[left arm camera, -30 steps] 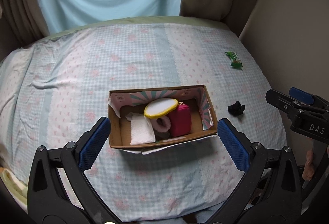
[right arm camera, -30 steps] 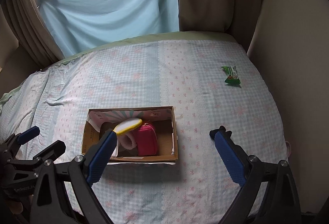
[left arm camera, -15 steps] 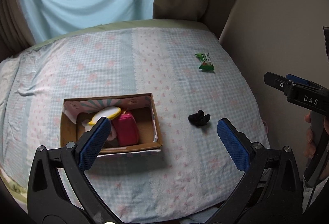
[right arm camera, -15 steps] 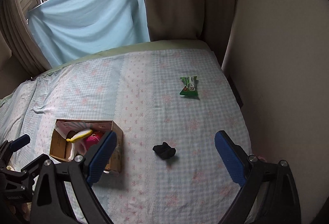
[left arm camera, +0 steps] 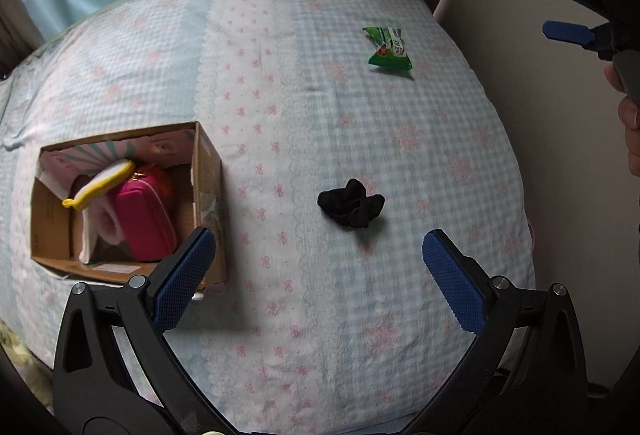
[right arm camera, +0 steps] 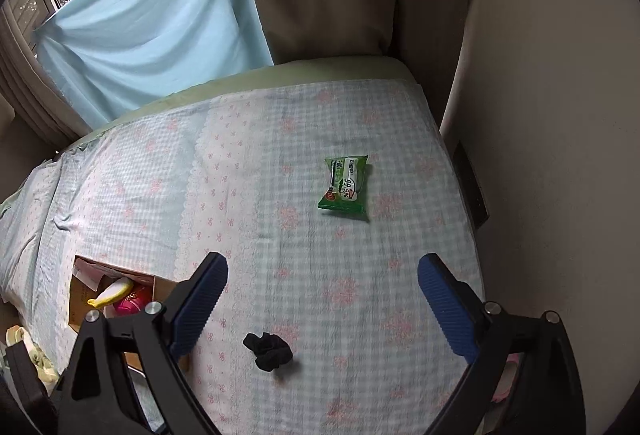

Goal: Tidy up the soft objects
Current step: 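Move both tools back toward the black sock and green wipes packet, then grasp the black sock with the left tool while the right tool grasps the green wipes packet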

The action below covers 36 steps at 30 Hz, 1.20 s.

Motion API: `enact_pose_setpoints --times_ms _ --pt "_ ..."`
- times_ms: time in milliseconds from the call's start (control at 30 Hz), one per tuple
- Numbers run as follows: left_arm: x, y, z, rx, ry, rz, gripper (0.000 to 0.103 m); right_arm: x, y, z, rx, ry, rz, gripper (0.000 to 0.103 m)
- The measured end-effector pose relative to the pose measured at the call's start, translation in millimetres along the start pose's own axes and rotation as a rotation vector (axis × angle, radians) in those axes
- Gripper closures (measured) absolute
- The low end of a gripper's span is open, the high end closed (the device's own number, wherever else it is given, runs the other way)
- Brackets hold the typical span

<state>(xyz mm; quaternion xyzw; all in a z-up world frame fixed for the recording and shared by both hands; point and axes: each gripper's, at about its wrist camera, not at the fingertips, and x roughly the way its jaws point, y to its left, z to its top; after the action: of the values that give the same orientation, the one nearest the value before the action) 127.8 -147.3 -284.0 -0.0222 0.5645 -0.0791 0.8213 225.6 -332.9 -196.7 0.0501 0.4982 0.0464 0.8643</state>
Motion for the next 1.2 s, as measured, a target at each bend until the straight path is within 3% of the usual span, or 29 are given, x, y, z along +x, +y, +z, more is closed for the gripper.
enact_pose_setpoints --times_ms 433,600,733,867,933,1033,1200 --pt "159 -25 -13 -0.033 0.09 0.011 0.001 167 -33 52 -0.035 0.14 0.006 0.008" --pt "193 -29 -21 -0.026 0.111 0.005 0.015 223 -42 60 -0.033 0.179 -0.001 0.008" --pt "195 -32 -25 -0.013 0.073 0.024 0.017 259 -47 65 -0.015 0.199 -0.005 0.008" --pt "192 -29 -27 -0.021 0.046 0.042 0.035 285 -47 70 -0.001 0.216 -0.005 0.022" --pt "188 -27 -27 -0.025 0.036 0.05 0.054 296 -47 72 0.005 0.225 -0.011 0.033" --pt "187 -20 -20 -0.031 0.033 0.056 0.071 305 -47 74 0.013 0.235 -0.014 0.052" --pt "187 -14 -15 -0.032 0.027 0.049 0.083 309 -45 74 0.004 0.231 -0.02 0.065"
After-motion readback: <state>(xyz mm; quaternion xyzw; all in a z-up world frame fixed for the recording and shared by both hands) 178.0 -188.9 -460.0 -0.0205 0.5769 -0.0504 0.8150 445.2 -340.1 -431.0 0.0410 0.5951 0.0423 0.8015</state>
